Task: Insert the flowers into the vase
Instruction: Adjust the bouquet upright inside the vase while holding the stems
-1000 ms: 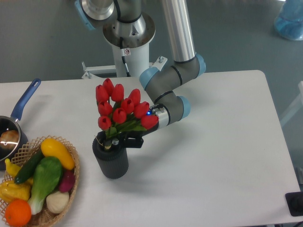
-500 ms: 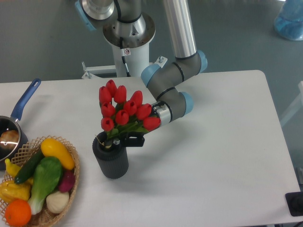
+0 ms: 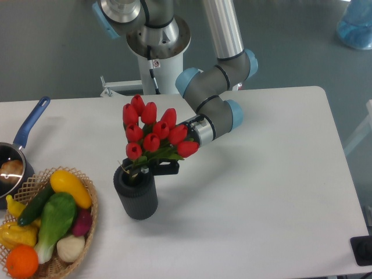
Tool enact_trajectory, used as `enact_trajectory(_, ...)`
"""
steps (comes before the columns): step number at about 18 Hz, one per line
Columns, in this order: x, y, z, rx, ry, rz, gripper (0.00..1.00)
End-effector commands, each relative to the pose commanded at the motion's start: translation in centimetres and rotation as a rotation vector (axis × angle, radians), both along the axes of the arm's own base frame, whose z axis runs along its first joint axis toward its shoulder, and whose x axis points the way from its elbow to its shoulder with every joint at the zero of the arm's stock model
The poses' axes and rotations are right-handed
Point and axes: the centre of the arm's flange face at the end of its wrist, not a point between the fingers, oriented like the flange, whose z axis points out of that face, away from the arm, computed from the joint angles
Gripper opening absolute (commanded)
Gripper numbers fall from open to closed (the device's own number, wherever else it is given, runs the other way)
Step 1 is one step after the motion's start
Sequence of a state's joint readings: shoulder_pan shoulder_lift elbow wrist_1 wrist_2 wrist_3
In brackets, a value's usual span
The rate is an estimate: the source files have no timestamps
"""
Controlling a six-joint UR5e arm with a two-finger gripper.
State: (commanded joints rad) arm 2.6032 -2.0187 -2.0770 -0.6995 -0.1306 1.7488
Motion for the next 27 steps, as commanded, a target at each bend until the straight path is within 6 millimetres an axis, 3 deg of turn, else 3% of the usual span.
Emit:
enact_trajectory(8,0.0,0.1,0.1,-0.005,0.003,-0.002,0.38)
enact_trajectory(10,0.1,0.1,0.1,-0.003,0.007,-0.004,0.44)
enact_trajectory(15,0.1,0.1,0.7,-0.001,0.013,-0.004,0.50)
enact_trajectory(24,0.3,0.1,1.0,-0.026,0.019,-0.009,0.51)
enact_trajectory(27,0.2,0.2,1.3,-0.021,0.027,-0.009,0.56)
